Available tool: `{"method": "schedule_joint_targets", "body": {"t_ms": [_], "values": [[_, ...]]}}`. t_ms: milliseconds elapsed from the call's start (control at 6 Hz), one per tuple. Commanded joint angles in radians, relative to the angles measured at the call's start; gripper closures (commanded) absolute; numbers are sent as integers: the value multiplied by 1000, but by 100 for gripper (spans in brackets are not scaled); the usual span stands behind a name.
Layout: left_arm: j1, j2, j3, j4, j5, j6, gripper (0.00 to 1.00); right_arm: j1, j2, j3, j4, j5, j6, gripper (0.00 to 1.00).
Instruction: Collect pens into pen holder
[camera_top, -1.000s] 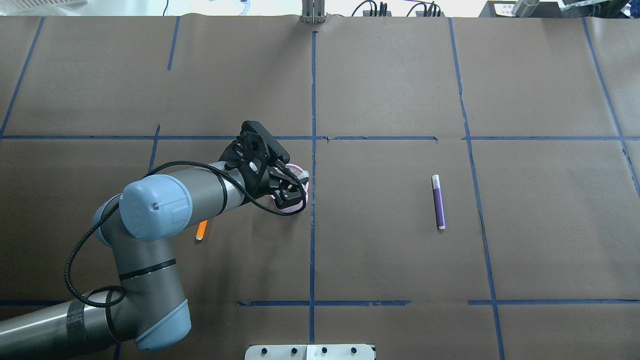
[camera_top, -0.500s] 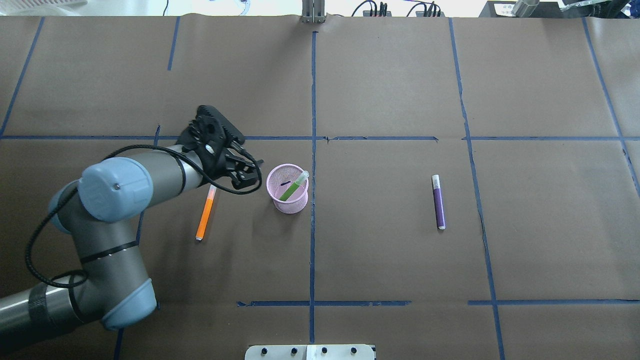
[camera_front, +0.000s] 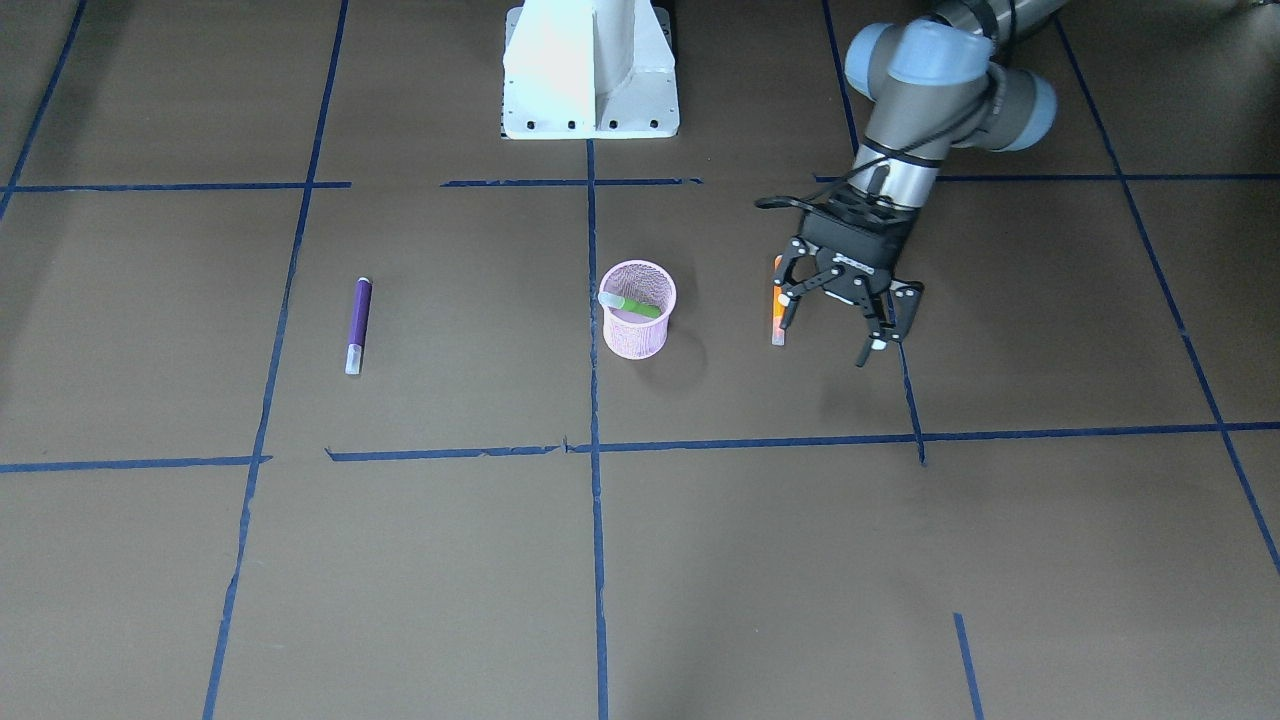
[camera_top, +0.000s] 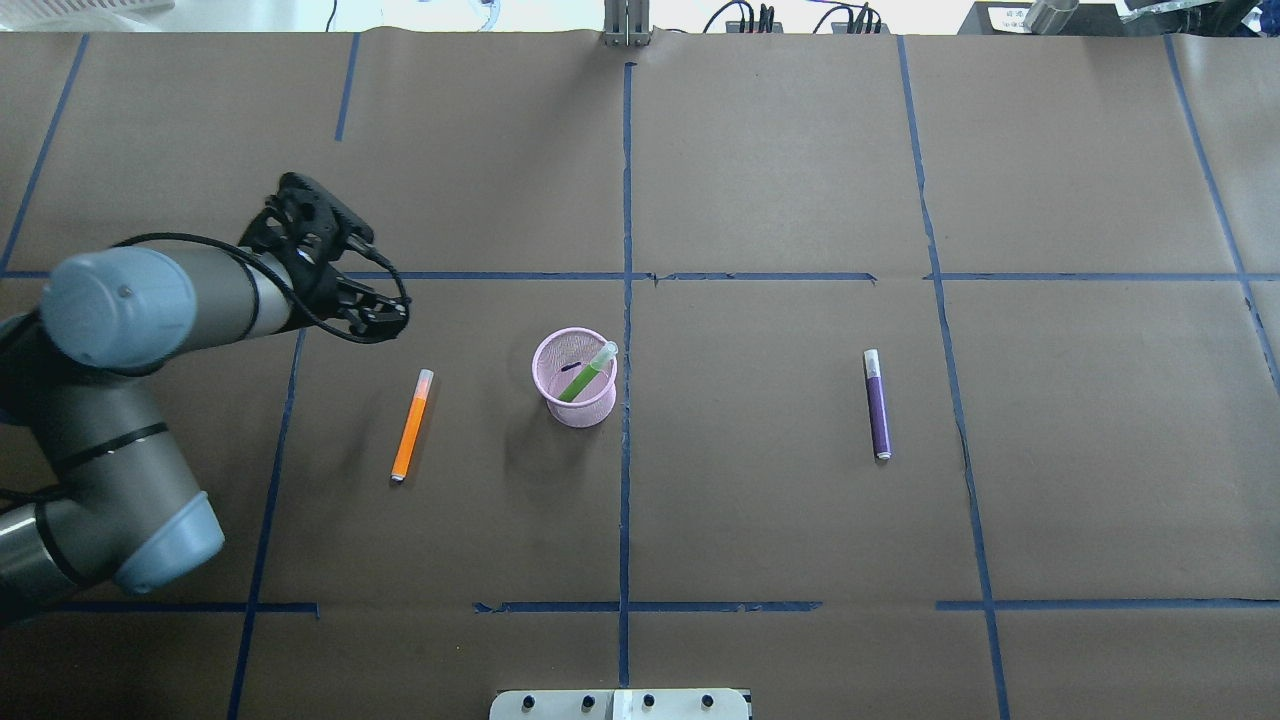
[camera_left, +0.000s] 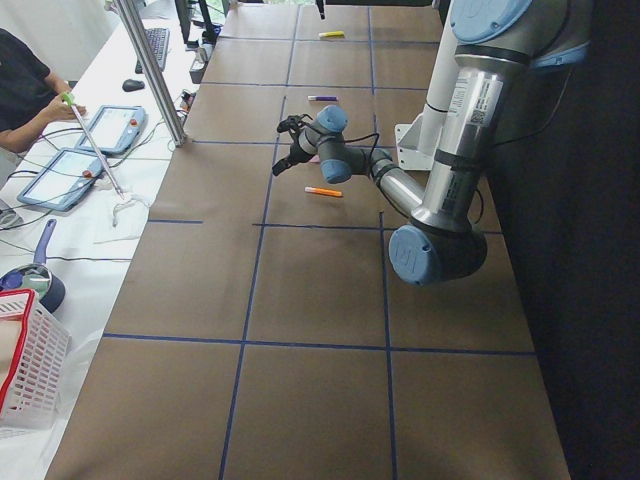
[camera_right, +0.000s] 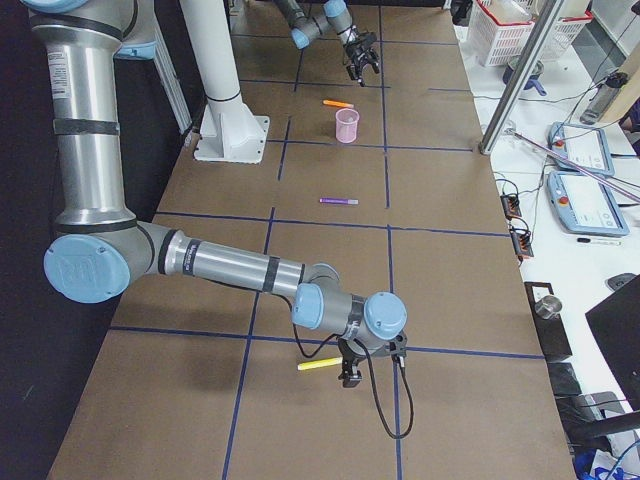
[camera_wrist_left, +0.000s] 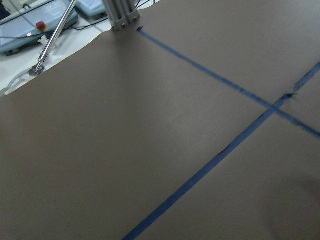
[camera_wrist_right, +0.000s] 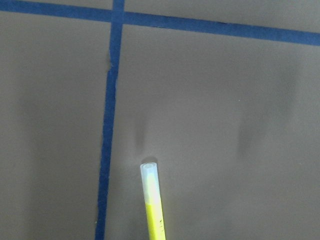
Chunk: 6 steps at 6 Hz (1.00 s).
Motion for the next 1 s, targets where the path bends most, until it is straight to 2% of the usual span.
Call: {"method": "schedule_joint_targets", "body": {"t_ms": [0, 333, 667, 833], "values": [[-36, 77, -3, 8, -70, -34, 0, -53, 11, -81, 90, 1, 116, 7], [-37, 88, -10, 4, -75, -83, 0, -114, 14, -84, 99, -4, 83, 11], [-37, 90, -16, 2, -75, -116, 0, -118, 3, -88, 97, -16, 16, 12], [-37, 90, -17, 2, -75, -117, 0, -118, 3, -88, 96, -10, 17, 26]]}}
